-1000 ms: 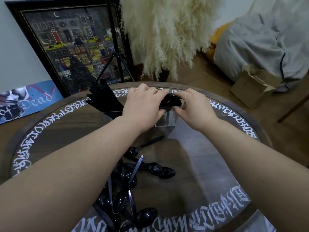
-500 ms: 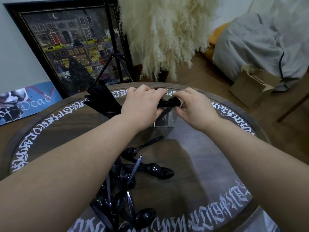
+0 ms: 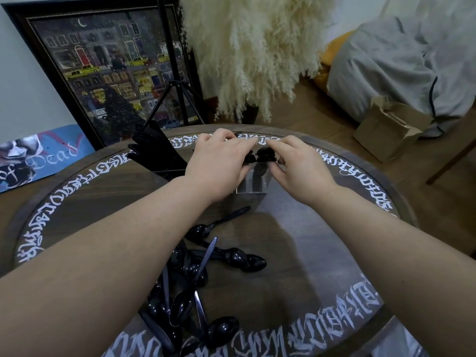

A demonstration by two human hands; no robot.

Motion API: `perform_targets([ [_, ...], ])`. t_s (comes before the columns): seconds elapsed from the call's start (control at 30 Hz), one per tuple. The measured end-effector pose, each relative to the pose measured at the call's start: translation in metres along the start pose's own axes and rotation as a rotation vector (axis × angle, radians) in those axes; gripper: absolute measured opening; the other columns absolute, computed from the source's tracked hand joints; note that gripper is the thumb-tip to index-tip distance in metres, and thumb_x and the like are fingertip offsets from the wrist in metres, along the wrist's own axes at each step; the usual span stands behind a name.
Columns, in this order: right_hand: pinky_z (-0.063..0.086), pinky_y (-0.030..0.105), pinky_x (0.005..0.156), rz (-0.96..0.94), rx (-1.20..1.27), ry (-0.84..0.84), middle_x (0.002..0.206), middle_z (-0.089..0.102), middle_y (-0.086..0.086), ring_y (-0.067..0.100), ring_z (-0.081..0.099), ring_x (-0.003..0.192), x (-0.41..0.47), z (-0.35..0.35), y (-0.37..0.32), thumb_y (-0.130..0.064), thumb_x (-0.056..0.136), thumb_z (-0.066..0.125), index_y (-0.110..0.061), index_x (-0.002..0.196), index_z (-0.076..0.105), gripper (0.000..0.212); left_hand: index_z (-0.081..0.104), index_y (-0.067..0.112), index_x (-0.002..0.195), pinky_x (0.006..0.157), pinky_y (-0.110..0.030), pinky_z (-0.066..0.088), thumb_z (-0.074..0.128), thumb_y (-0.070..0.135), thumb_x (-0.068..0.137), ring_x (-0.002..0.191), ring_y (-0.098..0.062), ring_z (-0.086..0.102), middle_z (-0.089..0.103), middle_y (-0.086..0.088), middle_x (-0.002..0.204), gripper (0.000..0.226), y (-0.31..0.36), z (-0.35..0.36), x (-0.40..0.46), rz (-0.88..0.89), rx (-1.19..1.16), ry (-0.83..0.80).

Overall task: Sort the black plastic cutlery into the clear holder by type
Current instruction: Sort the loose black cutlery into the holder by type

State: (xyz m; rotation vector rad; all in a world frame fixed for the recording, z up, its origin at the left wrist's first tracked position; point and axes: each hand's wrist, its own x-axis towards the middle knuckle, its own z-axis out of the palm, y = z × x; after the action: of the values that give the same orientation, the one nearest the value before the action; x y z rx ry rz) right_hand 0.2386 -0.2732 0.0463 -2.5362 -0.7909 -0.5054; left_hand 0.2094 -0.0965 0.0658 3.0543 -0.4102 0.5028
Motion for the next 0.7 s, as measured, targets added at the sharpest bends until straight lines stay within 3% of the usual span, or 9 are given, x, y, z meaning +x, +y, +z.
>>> perform_targets([
  [0.17, 0.046, 0.035, 0.075, 0.037, -0.006, -0.036, 0.113, 0.057, 0.01, 0.027, 0.059, 0.092, -0.009, -0.005, -0.001, -0.019, 0.087, 0.064, -0.01, 0.132, 0.053, 0.047, 0.04, 0.028, 0.142, 0.096, -0.043, 0.03, 0.06, 0.041, 0.088, 0.126, -0.021, 0.038, 0.052, 0.011, 0.137, 0.059, -0.002, -0.007, -0.009, 0.008, 0.004, 0.035],
  [0.3, 0.046, 0.033, 0.07, 0.026, 0.006, 0.002, 0.112, 0.058, 0.007, 0.025, 0.061, 0.089, -0.028, -0.015, -0.013, -0.017, 0.084, 0.066, -0.011, 0.127, 0.057, 0.044, 0.056, 0.022, 0.13, 0.088, -0.045, 0.039, 0.071, 0.036, 0.078, 0.116, -0.027, 0.05, 0.061, 0.007, 0.126, 0.055, -0.001, -0.014, -0.032, 0.039, -0.02, 0.13],
  [0.43, 0.048, 0.033, 0.067, 0.012, 0.03, -0.018, 0.113, 0.059, 0.006, 0.024, 0.062, 0.085, -0.052, -0.024, -0.037, -0.017, 0.084, 0.066, -0.011, 0.126, 0.058, 0.043, 0.06, 0.023, 0.125, 0.085, -0.043, 0.039, 0.071, 0.038, 0.077, 0.113, -0.026, 0.05, 0.063, 0.008, 0.122, 0.051, 0.001, -0.021, -0.071, 0.015, -0.039, 0.143],
  [0.57, 0.047, 0.033, 0.074, 0.074, 0.077, -0.11, 0.117, 0.057, 0.004, 0.022, 0.061, 0.092, -0.076, -0.021, -0.062, -0.021, 0.087, 0.063, -0.015, 0.131, 0.054, 0.045, 0.058, 0.027, 0.126, 0.091, -0.042, 0.037, 0.065, 0.044, 0.083, 0.12, -0.023, 0.044, 0.058, 0.011, 0.129, 0.047, 0.004, -0.024, -0.119, -0.132, -0.092, -0.015],
  [0.7, 0.041, 0.031, 0.094, 0.182, 0.04, -0.353, 0.136, 0.047, 0.001, 0.022, 0.049, 0.12, -0.096, -0.007, -0.079, -0.033, 0.088, 0.061, -0.022, 0.141, 0.043, 0.057, 0.048, 0.031, 0.134, 0.1, -0.042, 0.035, 0.056, 0.059, 0.084, 0.128, -0.02, 0.036, 0.05, 0.012, 0.136, 0.059, 0.011, -0.017, -0.158, -0.282, -0.097, -0.269],
])
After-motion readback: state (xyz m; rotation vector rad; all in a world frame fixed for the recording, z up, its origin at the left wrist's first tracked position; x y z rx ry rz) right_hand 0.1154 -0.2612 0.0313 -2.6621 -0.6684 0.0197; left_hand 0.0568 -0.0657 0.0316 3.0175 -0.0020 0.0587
